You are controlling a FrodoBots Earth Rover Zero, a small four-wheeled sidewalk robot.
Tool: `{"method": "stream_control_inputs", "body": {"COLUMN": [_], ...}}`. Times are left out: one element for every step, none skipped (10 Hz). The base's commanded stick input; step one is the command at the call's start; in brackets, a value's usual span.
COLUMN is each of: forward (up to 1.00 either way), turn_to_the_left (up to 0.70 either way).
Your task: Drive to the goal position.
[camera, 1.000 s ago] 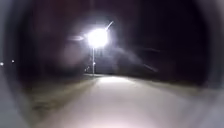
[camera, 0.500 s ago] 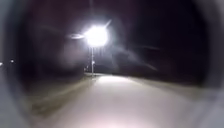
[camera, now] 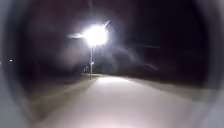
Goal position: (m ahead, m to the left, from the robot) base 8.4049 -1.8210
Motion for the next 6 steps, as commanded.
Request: {"method": "stream_control_inputs", "body": {"forward": [0.7,0.58,0.45,0.45,0.45,0.46], "turn_to_the_left": [0.0,0.0,0.0,0.0,0.0,0.0]}}
